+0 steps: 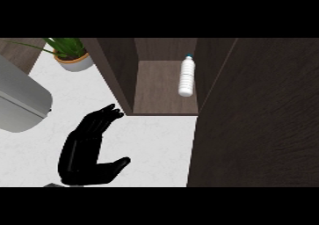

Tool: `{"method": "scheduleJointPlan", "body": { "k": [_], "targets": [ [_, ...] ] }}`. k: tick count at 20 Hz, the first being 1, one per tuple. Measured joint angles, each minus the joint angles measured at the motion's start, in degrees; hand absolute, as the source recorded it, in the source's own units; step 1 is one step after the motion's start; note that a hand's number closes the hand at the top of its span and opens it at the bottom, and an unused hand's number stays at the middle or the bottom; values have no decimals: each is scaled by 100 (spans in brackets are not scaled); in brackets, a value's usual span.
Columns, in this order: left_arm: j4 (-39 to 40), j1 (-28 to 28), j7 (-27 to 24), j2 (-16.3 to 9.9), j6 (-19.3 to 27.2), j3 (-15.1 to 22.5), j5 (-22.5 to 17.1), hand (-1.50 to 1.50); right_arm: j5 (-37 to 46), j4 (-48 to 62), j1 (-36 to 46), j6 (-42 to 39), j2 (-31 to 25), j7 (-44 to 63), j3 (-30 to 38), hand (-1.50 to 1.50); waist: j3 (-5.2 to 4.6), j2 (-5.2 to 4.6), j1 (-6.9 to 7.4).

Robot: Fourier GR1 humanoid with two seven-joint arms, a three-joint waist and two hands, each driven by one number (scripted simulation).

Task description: Pick up the bottled water, place it into the cabinet and close the cabinet

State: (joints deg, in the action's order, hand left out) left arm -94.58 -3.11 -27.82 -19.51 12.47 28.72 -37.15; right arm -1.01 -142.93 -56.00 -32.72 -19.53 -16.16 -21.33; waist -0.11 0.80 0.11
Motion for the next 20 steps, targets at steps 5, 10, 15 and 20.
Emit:
{"method": "scheduleJointPlan", "body": {
  "k": [5,10,15,20],
  "targets": [
    [-359,551,-51,-331,-259,-354,-344,-150,104,-21,34,-76,-200,141,-608,150,-14,6,3],
    [-650,998,-47,-640,-564,-703,-722,-150,184,-30,325,-50,-405,362,-950,150,-31,24,76],
    [-850,1356,-45,-938,-834,-972,-963,-150,241,-43,663,31,-602,500,-1103,150,-60,39,193],
    [-1006,1674,-40,-1271,-1192,-1285,-1224,-150,254,-28,789,412,-489,737,-1342,150,-74,6,315]
  ]
}}
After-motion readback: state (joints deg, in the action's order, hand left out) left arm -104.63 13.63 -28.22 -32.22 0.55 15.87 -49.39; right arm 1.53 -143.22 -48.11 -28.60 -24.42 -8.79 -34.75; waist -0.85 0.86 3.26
